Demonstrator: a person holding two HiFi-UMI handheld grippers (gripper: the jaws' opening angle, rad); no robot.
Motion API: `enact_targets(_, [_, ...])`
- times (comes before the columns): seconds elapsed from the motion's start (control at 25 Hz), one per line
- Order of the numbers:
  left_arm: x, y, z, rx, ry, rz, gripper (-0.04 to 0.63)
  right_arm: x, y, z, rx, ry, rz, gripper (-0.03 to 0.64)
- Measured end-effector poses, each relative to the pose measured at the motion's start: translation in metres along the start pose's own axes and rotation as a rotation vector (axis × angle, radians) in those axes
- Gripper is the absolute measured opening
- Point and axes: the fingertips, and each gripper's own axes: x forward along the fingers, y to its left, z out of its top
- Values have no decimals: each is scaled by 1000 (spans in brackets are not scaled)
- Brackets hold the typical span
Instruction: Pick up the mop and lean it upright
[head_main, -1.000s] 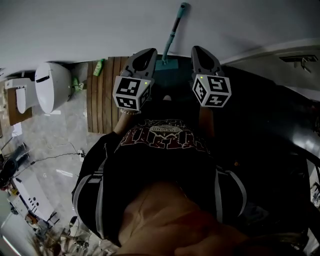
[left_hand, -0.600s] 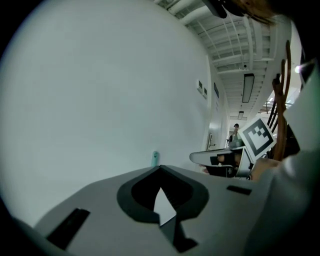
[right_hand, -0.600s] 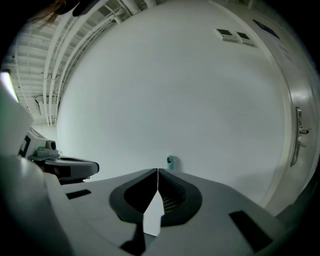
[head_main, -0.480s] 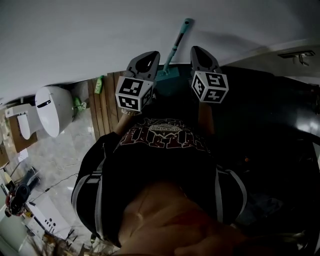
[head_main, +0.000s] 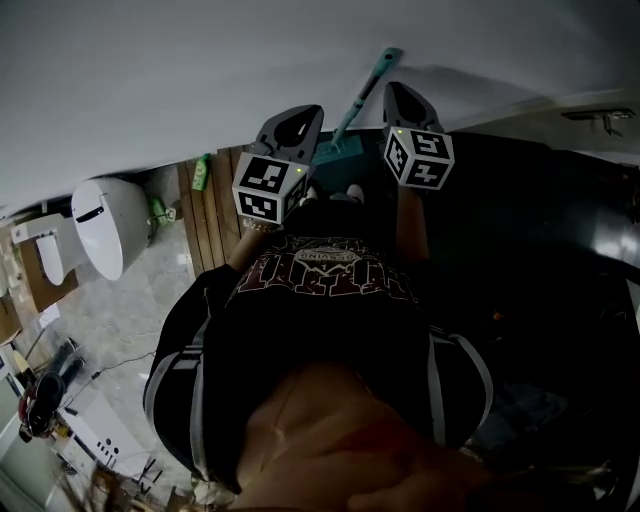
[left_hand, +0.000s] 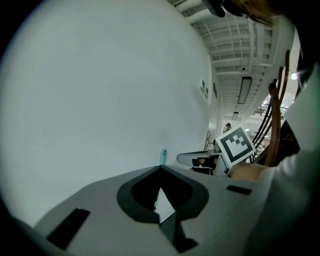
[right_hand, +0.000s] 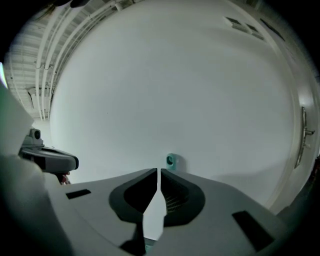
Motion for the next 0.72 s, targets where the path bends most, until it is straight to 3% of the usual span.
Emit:
enact_targets(0.2, [5,4,3,-7,5,32,44,21,-13,-9,0,44,7,22])
enact_targets(0.28, [6,9,5,3,6,49,44,32,-15,-11,2,61,7,83])
enact_targets(0.72, [8,28,9,-20,-4,110,44,75,-19,-32,-2,142,-8,158])
